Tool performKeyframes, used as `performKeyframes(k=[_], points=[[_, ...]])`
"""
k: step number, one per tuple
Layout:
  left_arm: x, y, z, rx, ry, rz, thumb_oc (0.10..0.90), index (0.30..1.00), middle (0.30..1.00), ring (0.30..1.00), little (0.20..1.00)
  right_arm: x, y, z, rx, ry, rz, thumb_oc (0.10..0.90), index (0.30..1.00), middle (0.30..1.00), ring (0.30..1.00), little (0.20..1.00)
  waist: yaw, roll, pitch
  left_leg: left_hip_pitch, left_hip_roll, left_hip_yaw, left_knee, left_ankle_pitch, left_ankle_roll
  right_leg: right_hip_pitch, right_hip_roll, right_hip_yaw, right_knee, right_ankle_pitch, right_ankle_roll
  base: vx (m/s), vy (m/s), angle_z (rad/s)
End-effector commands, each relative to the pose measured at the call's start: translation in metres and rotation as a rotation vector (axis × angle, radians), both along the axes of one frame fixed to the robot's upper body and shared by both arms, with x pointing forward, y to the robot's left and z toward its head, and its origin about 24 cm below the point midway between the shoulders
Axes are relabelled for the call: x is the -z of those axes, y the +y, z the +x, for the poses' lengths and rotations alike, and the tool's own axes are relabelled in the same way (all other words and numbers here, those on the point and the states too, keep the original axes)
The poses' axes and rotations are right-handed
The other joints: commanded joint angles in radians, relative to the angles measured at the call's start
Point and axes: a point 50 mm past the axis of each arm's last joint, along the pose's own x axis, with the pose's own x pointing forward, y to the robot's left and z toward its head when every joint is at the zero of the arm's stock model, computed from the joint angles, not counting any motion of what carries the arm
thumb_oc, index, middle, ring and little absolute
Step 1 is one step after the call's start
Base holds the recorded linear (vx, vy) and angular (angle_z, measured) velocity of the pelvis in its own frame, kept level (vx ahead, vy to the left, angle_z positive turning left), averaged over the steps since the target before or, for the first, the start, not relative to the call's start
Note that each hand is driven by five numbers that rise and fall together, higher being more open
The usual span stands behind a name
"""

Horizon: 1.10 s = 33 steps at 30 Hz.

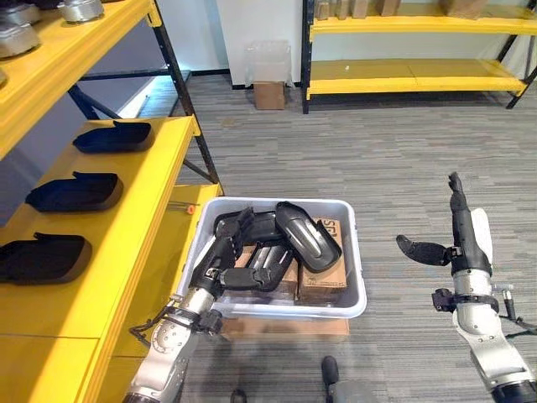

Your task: Move parts from the plastic box to the shelf.

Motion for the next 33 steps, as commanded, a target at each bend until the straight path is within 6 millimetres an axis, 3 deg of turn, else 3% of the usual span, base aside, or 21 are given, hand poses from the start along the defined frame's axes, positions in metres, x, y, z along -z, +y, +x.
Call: performKeyframes(k=[1, 3, 5, 7, 9, 12, 18, 19, 20, 23, 29, 33], points=[[-0.056, -0.005, 0.023, 0.084, -0.254, -0.075, 0.9, 1.0, 1.0, 1.0, 1.0, -0.075, 0.024, 0.008, -0.14, -0.34, -0.137, 0.9, 1.0, 1.0, 1.0, 1.0, -0.008, -0.061, -0.042, -0.04, 0.035, 0.18, 0.16, -0.053, -0.011, 0.053, -0.094, -0.108, 0.077, -0.165, -0.002, 0.01, -0.12, 0.94], [-0.055, -0.009, 0.027, 0.09, -0.248, -0.091, 0.9, 1.0, 1.0, 1.0, 1.0, -0.081, 0.027, 0.01, -0.159, -0.35, -0.177, 0.9, 1.0, 1.0, 1.0, 1.0, -0.006, -0.05, -0.038, -0.082, 0.035, 0.167, 0.132, -0.007, -0.023, 0.06, -0.091, -0.126, 0.061, -0.158, -0.005, 0.03, 0.0, 1.48], [-0.052, -0.009, 0.024, 0.077, -0.242, -0.084, 0.9, 1.0, 1.0, 1.0, 1.0, -0.088, 0.04, 0.018, -0.225, -0.358, -0.229, 0.9, 1.0, 1.0, 1.0, 1.0, 0.02, -0.038, -0.034, -0.103, 0.026, 0.082, 0.067, 0.035, -0.038, 0.066, -0.088, -0.107, 0.052, -0.163, -0.002, 0.14, 0.091, 0.77], [-0.047, 0.001, 0.016, 0.041, -0.226, -0.066, 0.9, 1.0, 1.0, 1.0, 1.0, -0.094, 0.051, 0.025, -0.303, -0.356, -0.255, 0.9, 1.0, 1.0, 1.0, 1.0, 0.055, -0.028, -0.031, -0.092, 0.015, 0.016, 0.05, 0.026, -0.027, 0.071, -0.089, -0.088, 0.069, -0.18, -0.009, 0.22, 0.072, -0.3], [-0.046, 0.005, 0.015, 0.022, -0.221, -0.064, 0.9, 1.0, 1.0, 1.0, 1.0, -0.099, 0.055, 0.028, -0.325, -0.355, -0.251, 0.9, 1.0, 1.0, 1.0, 1.0, 0.064, -0.025, -0.03, -0.086, 0.011, 0.015, 0.051, 0.021, -0.026, 0.073, -0.088, -0.092, 0.075, -0.185, -0.013, 0.17, 0.049, -0.43], [-0.048, 0.015, 0.018, -0.019, -0.23, -0.036, 0.9, 1.0, 1.0, 1.0, 1.0, -0.111, 0.075, 0.036, -0.415, -0.398, -0.336, 0.9, 1.0, 1.0, 1.0, 1.0, 0.085, -0.018, -0.019, -0.11, -0.008, 0.01, 0.073, -0.001, -0.02, 0.037, -0.096, -0.089, 0.11, -0.195, -0.004, 0.06, 0.039, 0.05], [-0.075, 0.016, 0.034, -0.022, -0.356, -0.038, 0.9, 1.0, 1.0, 1.0, 1.0, -0.138, 0.096, 0.053, -0.424, -0.457, -0.464, 0.9, 1.0, 1.0, 1.0, 1.0, 0.113, -0.007, 0.087, -0.246, -0.041, -0.021, 0.148, -0.025, -0.004, -0.087, -0.109, -0.082, 0.192, -0.214, -0.005, -0.15, -0.012, 0.06], [-0.075, 0.016, 0.034, -0.022, -0.36, -0.038, 0.9, 1.0, 1.0, 1.0, 1.0, -0.139, 0.096, 0.054, -0.424, -0.456, -0.469, 0.9, 1.0, 1.0, 1.0, 1.0, 0.113, -0.007, 0.089, -0.252, -0.042, -0.023, 0.152, -0.026, -0.003, -0.092, -0.11, -0.082, 0.196, -0.215, -0.005, -0.26, -0.126, 0.14], [-0.084, 0.014, 0.037, -0.005, -0.399, -0.03, 0.9, 1.0, 1.0, 1.0, 1.0, -0.144, 0.09, 0.064, -0.377, -0.438, -0.51, 0.9, 1.0, 1.0, 1.0, 1.0, 0.128, -0.007, 0.134, -0.311, -0.056, -0.044, 0.198, -0.033, 0.006, -0.14, -0.107, -0.082, 0.238, -0.224, -0.014, -0.16, -0.112, 0.1], [-0.089, 0.012, 0.04, 0.0, -0.415, -0.041, 0.9, 1.0, 1.0, 1.0, 1.0, -0.148, 0.083, 0.071, -0.353, -0.417, -0.525, 0.9, 1.0, 1.0, 1.0, 1.0, 0.132, -0.006, 0.16, -0.348, -0.063, -0.054, 0.229, -0.04, 0.011, -0.171, -0.106, -0.078, 0.266, -0.232, -0.02, -0.11, -0.077, 0.06], [-0.1, 0.002, 0.043, 0.055, -0.444, -0.007, 0.9, 1.0, 1.0, 1.0, 1.0, -0.156, 0.075, 0.072, -0.335, -0.386, -0.562, 0.9, 1.0, 1.0, 1.0, 1.0, 0.125, -0.008, 0.222, -0.417, -0.074, -0.065, 0.297, -0.061, 0.021, -0.242, -0.103, -0.056, 0.328, -0.248, -0.029, -0.09, -0.074, -0.04], [-0.104, -0.003, 0.04, 0.083, -0.464, -0.027, 0.9, 1.0, 1.0, 1.0, 1.0, -0.167, 0.063, 0.074, -0.275, -0.398, -0.582, 0.9, 1.0, 1.0, 1.0, 1.0, 0.118, 0.006, 0.249, -0.45, -0.075, -0.063, 0.307, -0.054, 0.021, -0.289, -0.096, -0.043, 0.353, -0.25, -0.038, -0.08, -0.021, -0.07]])
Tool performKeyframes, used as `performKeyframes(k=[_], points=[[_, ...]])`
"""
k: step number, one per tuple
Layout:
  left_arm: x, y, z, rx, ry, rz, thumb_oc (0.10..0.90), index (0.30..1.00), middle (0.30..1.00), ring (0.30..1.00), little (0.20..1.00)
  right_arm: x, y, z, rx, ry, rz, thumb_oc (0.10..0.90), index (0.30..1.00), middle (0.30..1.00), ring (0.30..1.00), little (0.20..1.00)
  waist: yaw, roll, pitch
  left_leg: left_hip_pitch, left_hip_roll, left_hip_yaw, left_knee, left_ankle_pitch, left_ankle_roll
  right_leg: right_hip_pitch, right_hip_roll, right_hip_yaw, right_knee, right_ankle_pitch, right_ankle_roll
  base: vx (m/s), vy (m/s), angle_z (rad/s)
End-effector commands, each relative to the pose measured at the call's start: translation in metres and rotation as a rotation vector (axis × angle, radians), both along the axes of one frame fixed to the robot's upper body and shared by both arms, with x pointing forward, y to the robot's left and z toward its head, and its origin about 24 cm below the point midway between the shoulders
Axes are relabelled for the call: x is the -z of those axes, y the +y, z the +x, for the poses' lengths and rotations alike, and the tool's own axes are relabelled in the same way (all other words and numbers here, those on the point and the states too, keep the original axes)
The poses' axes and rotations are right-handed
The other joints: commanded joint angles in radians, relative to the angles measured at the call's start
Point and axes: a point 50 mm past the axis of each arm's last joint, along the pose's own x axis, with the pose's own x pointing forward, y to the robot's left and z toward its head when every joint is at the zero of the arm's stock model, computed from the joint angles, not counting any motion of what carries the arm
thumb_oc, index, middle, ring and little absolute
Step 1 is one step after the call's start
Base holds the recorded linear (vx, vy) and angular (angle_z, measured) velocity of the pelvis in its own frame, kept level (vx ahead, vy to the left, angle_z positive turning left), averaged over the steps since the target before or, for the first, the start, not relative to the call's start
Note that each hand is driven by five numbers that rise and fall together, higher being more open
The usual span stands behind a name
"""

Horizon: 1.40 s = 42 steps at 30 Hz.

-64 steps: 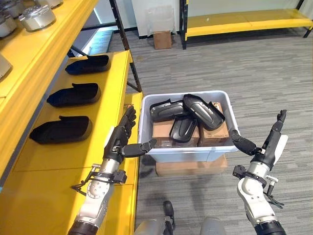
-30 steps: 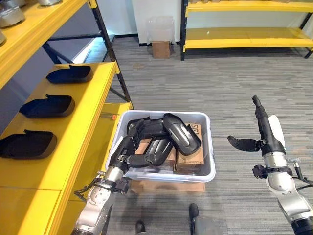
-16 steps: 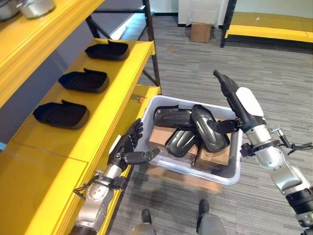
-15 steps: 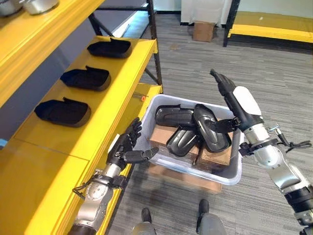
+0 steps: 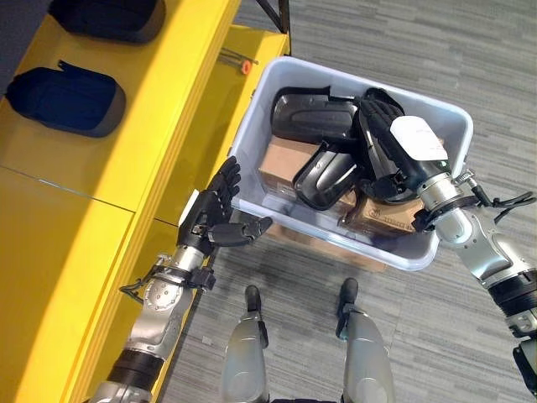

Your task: Move parts from the plastic box to the shelf.

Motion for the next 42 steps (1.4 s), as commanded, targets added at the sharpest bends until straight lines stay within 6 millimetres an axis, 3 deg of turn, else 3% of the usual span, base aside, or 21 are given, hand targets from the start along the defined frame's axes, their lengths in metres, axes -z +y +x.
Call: performKeyframes(k=[1, 6, 15, 31, 42], points=[[-0.048, -0.008, -0.009, 0.08, -0.26, -0.024, 0.9, 1.0, 1.0, 1.0, 1.0, -0.066, 0.013, -0.009, -0.09, -0.252, 0.03, 0.9, 1.0, 1.0, 1.0, 1.0, -0.012, 0.006, -0.025, -0.054, -0.03, -0.075, 0.019, -0.038, 0.035, 0.028, 0.038, 0.022, 0.15, -0.251, -0.049, -0.08, -0.009, -0.07], [-0.05, -0.009, -0.009, 0.085, -0.272, -0.043, 0.9, 1.0, 1.0, 1.0, 1.0, -0.074, 0.007, -0.011, -0.063, -0.265, 0.036, 0.9, 1.0, 1.0, 1.0, 1.0, -0.034, 0.007, -0.009, -0.071, -0.02, -0.058, 0.013, -0.037, 0.034, -0.009, 0.045, 0.04, 0.152, -0.25, -0.051, -0.04, -0.003, -0.08], [-0.051, -0.008, -0.011, 0.074, -0.281, -0.03, 0.9, 1.0, 1.0, 1.0, 1.0, -0.068, -0.002, -0.017, -0.029, -0.243, 0.016, 0.9, 1.0, 1.0, 1.0, 1.0, -0.065, -0.002, -0.009, -0.123, -0.013, -0.032, 0.044, -0.055, 0.038, -0.084, 0.049, 0.07, 0.174, -0.251, -0.052, -0.03, -0.028, -0.1], [-0.058, -0.01, -0.012, 0.09, -0.32, 0.005, 0.9, 1.0, 1.0, 1.0, 1.0, -0.078, 0.008, -0.01, -0.02, -0.308, -0.055, 0.9, 1.0, 1.0, 1.0, 1.0, -0.063, -0.002, -0.009, -0.253, -0.012, -0.042, 0.097, -0.056, 0.044, -0.233, 0.064, 0.093, 0.255, -0.266, -0.069, -0.05, -0.05, -0.04], [-0.064, -0.011, -0.014, 0.097, -0.362, 0.017, 0.9, 1.0, 1.0, 1.0, 1.0, -0.099, 0.013, -0.002, 0.034, -0.427, -0.132, 0.9, 1.0, 1.0, 1.0, 1.0, -0.043, 0.015, -0.009, -0.324, -0.012, -0.06, 0.13, -0.057, 0.046, -0.316, 0.064, 0.091, 0.316, -0.284, -0.083, -0.02, -0.034, 0.0]])
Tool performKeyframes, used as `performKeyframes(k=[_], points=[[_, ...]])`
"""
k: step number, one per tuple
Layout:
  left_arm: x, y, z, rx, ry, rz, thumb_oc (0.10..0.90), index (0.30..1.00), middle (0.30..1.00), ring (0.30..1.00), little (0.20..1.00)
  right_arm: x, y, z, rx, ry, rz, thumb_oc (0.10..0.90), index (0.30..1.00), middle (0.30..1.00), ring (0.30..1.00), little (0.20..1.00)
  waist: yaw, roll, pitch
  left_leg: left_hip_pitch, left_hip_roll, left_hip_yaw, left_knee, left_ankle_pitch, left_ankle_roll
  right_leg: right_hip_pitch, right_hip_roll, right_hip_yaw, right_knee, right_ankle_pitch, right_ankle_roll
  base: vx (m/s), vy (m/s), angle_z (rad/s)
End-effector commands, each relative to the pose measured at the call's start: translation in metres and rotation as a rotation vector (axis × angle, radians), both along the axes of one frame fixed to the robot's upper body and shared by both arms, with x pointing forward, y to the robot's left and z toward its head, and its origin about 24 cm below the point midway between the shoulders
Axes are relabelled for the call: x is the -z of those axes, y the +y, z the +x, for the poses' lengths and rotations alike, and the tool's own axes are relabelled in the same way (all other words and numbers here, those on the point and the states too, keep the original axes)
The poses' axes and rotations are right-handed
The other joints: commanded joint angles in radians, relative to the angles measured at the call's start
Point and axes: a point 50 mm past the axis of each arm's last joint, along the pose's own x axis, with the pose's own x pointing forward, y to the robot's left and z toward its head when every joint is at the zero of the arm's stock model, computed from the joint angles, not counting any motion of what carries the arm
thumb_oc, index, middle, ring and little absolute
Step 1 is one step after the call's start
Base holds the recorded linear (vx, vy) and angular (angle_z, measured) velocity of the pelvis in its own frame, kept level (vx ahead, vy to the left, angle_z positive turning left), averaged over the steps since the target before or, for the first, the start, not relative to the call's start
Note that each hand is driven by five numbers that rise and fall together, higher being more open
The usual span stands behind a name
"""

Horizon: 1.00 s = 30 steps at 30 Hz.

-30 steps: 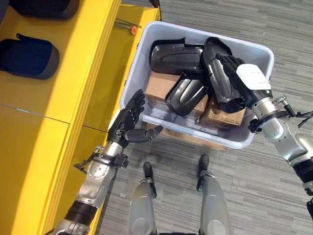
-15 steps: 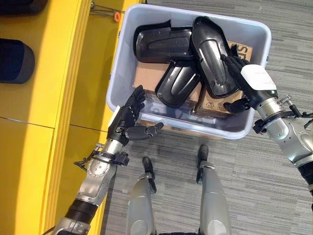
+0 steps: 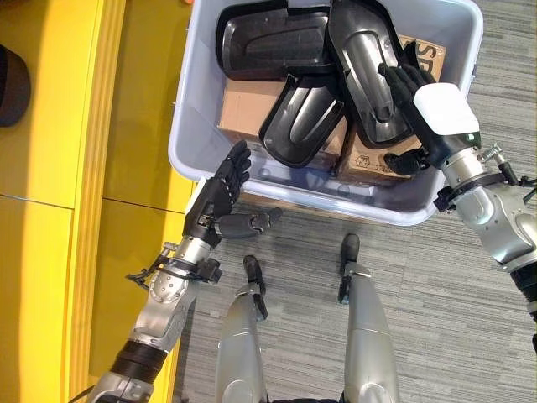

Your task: Move parts from the plastic box to the shelf.

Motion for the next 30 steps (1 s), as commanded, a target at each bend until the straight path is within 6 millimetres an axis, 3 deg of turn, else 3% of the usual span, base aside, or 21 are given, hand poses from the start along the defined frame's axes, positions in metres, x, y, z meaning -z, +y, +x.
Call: performKeyframes(k=[1, 8, 9, 11, 12, 14, 16, 21, 22, 23, 30], points=[[-0.048, -0.004, -0.014, 0.062, -0.279, -0.003, 0.9, 1.0, 1.0, 1.0, 1.0, -0.058, 0.013, -0.008, -0.058, -0.259, -0.017, 0.9, 1.0, 1.0, 1.0, 1.0, 0.01, 0.014, -0.014, -0.064, -0.013, -0.101, 0.014, -0.039, 0.039, 0.034, 0.056, -0.021, 0.155, -0.266, -0.051, 0.0, -0.036, 0.01], [-0.048, 0.0, -0.017, 0.067, -0.276, -0.006, 0.9, 1.0, 1.0, 1.0, 1.0, -0.061, 0.004, -0.001, 0.009, -0.277, -0.017, 0.9, 1.0, 1.0, 1.0, 1.0, 0.02, 0.022, -0.014, -0.083, -0.022, -0.12, 0.041, -0.067, 0.035, 0.008, 0.059, -0.015, 0.202, -0.305, -0.053, 0.03, -0.042, 0.01], [-0.05, 0.0, -0.017, 0.069, -0.285, -0.004, 0.9, 1.0, 1.0, 1.0, 1.0, -0.064, 0.004, -0.001, 0.012, -0.285, -0.016, 0.9, 1.0, 1.0, 1.0, 1.0, 0.023, 0.023, -0.014, -0.104, -0.02, -0.115, 0.037, -0.044, 0.042, -0.013, 0.06, -0.022, 0.199, -0.282, -0.061, -0.06, -0.033, 0.01], [-0.048, -0.001, -0.018, 0.078, -0.279, -0.003, 0.9, 1.0, 1.0, 1.0, 1.0, -0.063, 0.003, 0.0, 0.022, -0.279, -0.029, 0.9, 1.0, 1.0, 1.0, 1.0, 0.025, 0.023, -0.014, -0.089, -0.023, -0.124, 0.044, -0.067, 0.036, -0.001, 0.06, -0.015, 0.211, -0.307, -0.055, 0.0, -0.014, 0.02], [-0.05, -0.001, -0.018, 0.083, -0.288, -0.006, 0.9, 1.0, 1.0, 1.0, 1.0, -0.068, 0.003, 0.001, 0.029, -0.283, -0.022, 0.9, 1.0, 1.0, 1.0, 1.0, 0.028, 0.027, -0.014, -0.114, -0.023, -0.119, 0.041, -0.044, 0.043, -0.028, 0.061, -0.021, 0.21, -0.286, -0.064, 0.08, -0.022, 0.05], [-0.047, -0.002, -0.019, 0.085, -0.277, -0.006, 0.9, 1.0, 1.0, 1.0, 1.0, -0.068, 0.004, 0.003, 0.037, -0.266, -0.024, 0.9, 1.0, 1.0, 1.0, 1.0, 0.028, 0.03, -0.014, -0.107, -0.028, -0.129, 0.057, -0.069, 0.036, -0.023, 0.06, -0.012, 0.232, -0.314, -0.06, 0.01, -0.008, 0.05], [-0.049, -0.002, -0.02, 0.089, -0.286, -0.009, 0.9, 1.0, 1.0, 1.0, 1.0, -0.071, 0.004, 0.004, 0.04, -0.268, -0.025, 0.9, 1.0, 1.0, 1.0, 1.0, 0.031, 0.034, -0.014, -0.136, -0.027, -0.124, 0.053, -0.045, 0.043, -0.052, 0.062, -0.019, 0.233, -0.293, -0.069, -0.06, 0.005, 0.02], [-0.045, 0.0, -0.024, 0.085, -0.269, -0.006, 0.9, 1.0, 1.0, 1.0, 1.0, -0.06, -0.002, 0.002, 0.059, -0.231, -0.052, 0.9, 1.0, 1.0, 1.0, 1.0, 0.024, 0.035, -0.014, -0.127, -0.033, -0.132, 0.056, -0.063, 0.036, -0.048, 0.063, -0.011, 0.244, -0.314, -0.061, 0.02, 0.003, 0.0], [-0.046, 0.001, -0.024, 0.083, -0.277, -0.006, 0.9, 1.0, 1.0, 1.0, 1.0, -0.06, -0.003, 0.001, 0.062, -0.236, -0.051, 0.9, 1.0, 1.0, 1.0, 1.0, 0.025, 0.036, -0.014, -0.149, -0.029, -0.125, 0.05, -0.04, 0.043, -0.07, 0.063, -0.018, 0.237, -0.29, -0.068, 0.0, 0.0, 0.0], [-0.044, 0.001, -0.025, 0.082, -0.27, -0.008, 0.9, 1.0, 1.0, 1.0, 1.0, -0.056, -0.004, 0.002, 0.068, -0.223, -0.056, 0.9, 1.0, 1.0, 1.0, 1.0, 0.022, 0.035, -0.014, -0.132, -0.032, -0.13, 0.057, -0.064, 0.037, -0.053, 0.062, -0.012, 0.242, -0.313, -0.061, 0.0, 0.0, 0.0], [-0.044, 0.002, -0.026, 0.079, -0.273, -0.014, 0.9, 1.0, 1.0, 1.0, 1.0, -0.048, -0.01, 0.004, 0.078, -0.201, -0.052, 0.9, 1.0, 1.0, 1.0, 1.0, 0.025, 0.035, -0.014, -0.158, -0.034, -0.131, 0.082, -0.075, 0.041, -0.076, 0.056, -0.015, 0.264, -0.319, -0.062, 0.01, 0.0, 0.0]])
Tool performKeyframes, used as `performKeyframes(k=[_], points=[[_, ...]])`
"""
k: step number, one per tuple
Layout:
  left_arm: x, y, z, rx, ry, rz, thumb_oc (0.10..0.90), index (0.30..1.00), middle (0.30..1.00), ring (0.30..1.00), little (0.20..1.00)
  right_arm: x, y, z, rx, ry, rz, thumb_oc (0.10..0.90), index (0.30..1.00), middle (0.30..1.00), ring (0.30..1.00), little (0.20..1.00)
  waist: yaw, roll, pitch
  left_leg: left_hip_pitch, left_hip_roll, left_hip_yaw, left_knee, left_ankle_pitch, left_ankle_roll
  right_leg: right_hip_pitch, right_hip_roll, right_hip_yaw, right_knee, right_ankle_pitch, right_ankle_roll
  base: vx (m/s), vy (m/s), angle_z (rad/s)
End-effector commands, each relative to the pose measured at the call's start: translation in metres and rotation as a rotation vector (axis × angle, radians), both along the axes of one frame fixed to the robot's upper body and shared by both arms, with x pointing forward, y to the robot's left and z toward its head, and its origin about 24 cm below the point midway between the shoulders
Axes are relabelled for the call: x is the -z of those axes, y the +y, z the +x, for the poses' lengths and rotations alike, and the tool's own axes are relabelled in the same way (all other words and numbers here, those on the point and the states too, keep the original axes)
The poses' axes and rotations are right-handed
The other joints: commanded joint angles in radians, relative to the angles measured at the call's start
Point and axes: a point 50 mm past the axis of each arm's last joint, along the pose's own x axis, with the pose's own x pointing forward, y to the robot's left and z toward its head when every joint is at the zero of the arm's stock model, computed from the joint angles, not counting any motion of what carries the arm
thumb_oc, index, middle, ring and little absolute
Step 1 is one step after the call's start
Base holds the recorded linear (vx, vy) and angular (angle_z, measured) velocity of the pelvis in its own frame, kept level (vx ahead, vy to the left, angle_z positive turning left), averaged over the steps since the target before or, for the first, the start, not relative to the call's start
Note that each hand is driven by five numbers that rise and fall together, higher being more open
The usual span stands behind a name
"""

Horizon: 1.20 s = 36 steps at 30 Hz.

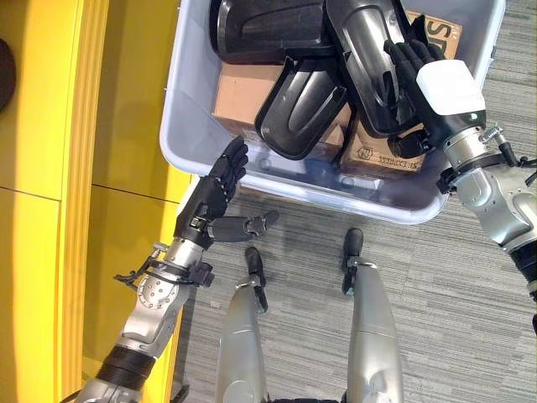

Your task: Move parts from the plastic box to the shelf.

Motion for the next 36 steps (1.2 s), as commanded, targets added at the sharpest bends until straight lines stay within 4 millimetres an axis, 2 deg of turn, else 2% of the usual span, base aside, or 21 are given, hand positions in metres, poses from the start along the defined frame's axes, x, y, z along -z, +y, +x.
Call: performKeyframes(k=[1, 12, 16, 27, 36], points=[[-0.04, -0.005, -0.015, 0.068, -0.227, -0.047, 0.9, 1.0, 1.0, 1.0, 1.0, -0.035, -0.004, -0.008, 0.0, -0.146, -0.023, 0.9, 1.0, 1.0, 1.0, 1.0, -0.001, 0.026, -0.013, -0.073, -0.033, -0.077, 0.024, -0.049, 0.05, 0.059, 0.051, -0.026, 0.109, -0.232, -0.041, 0.0, 0.0, 0.0], [-0.042, -0.006, -0.016, 0.063, -0.242, -0.061, 0.9, 1.0, 1.0, 1.0, 1.0, -0.027, 0.002, -0.012, -0.036, -0.217, -0.062, 0.9, 1.0, 1.0, 1.0, 1.0, 0.001, 0.027, -0.013, -0.163, -0.05, -0.091, 0.084, -0.066, 0.06, -0.019, 0.054, -0.022, 0.164, -0.246, -0.048, 0.0, 0.0, 0.0], [-0.044, -0.007, -0.017, 0.057, -0.27, -0.034, 0.9, 1.0, 1.0, 1.0, 1.0, -0.022, 0.002, -0.014, -0.033, -0.297, -0.101, 0.9, 1.0, 1.0, 1.0, 1.0, 0.005, 0.032, -0.013, -0.208, -0.057, -0.1, 0.114, -0.071, 0.066, -0.054, 0.052, -0.019, 0.185, -0.248, -0.047, 0.0, 0.0, 0.0], [-0.048, -0.005, -0.017, 0.06, -0.293, -0.04, 0.9, 1.0, 1.0, 1.0, 1.0, -0.014, -0.003, -0.017, -0.025, -0.393, -0.193, 0.9, 1.0, 1.0, 1.0, 1.0, 0.013, 0.031, -0.013, -0.251, -0.057, -0.11, 0.133, -0.071, 0.071, -0.081, 0.044, -0.024, 0.189, -0.243, -0.04, 0.0, 0.001, 0.01], [-0.051, -0.002, -0.016, 0.062, -0.29, -0.027, 0.9, 1.0, 1.0, 1.0, 1.0, 0.001, -0.014, -0.005, 0.062, -0.18, -0.145, 0.9, 1.0, 1.0, 1.0, 1.0, 0.025, 0.016, -0.013, -0.278, -0.05, -0.12, 0.149, -0.071, 0.072, -0.093, 0.037, -0.035, 0.2, -0.244, -0.04, 0.0, -0.02, 0.01]])
